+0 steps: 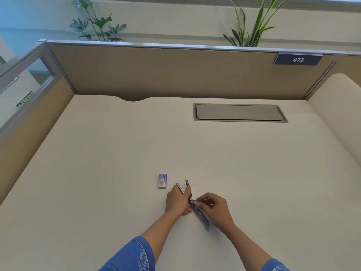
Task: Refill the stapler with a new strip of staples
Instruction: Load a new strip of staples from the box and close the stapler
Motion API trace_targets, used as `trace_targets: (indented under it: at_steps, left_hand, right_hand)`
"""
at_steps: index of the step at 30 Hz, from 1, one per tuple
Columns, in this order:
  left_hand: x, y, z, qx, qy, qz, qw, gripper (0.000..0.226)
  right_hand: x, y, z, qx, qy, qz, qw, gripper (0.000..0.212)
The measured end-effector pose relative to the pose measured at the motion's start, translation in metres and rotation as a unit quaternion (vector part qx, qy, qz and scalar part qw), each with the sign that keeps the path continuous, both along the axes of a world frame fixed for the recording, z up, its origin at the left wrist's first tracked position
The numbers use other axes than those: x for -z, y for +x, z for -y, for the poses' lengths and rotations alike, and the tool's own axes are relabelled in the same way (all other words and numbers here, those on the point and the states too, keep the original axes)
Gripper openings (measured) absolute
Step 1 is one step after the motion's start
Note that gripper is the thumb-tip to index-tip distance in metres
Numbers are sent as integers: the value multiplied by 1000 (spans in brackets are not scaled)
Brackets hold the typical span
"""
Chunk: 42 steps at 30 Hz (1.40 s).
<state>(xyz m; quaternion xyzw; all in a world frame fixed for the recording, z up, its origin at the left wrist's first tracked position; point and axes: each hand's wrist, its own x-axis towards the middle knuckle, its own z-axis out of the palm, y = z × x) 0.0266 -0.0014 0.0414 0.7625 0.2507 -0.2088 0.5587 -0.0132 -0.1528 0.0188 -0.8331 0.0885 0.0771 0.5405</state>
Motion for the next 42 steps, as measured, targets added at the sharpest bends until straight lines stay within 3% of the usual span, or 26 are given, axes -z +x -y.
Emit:
trace_targets:
  at_steps: [7, 10, 13, 18, 24, 29, 33, 37, 42]
  left_hand:
    - [0, 1, -1, 11, 19, -3, 1000, 44]
    - [2, 2, -12, 102, 192, 70, 974, 45]
    - [-4, 6, -31, 80, 285, 175, 939, 37]
    - [-8, 17, -59, 39, 296, 180, 937, 36]
    - [3, 21, -63, 70, 287, 113, 949, 71]
    - [6, 25, -71, 136, 278, 136, 941, 95]
    - [5, 30, -77, 177, 254, 130, 942, 77]
    - [2, 28, -86, 183, 217, 143, 948, 53]
    - [-17, 14, -90, 153, 126, 193, 961, 60]
  right_hand:
    - [1, -4, 7, -91, -78, 42, 992, 36]
    - [0, 0, 8, -93, -99, 34, 990, 29]
    - [-2, 6, 9, -85, -118, 29, 989, 28]
    - [-6, 16, 12, -94, -140, 11, 986, 34]
    - [-12, 26, 16, -101, -176, 7, 979, 38]
    - [-15, 24, 12, -103, -195, 8, 975, 39]
    - [-19, 21, 0, -67, -261, 61, 961, 36]
    - [-28, 24, -20, -55, -180, 97, 977, 30]
    - [-56, 34, -51, -46, -3, 40, 998, 26]
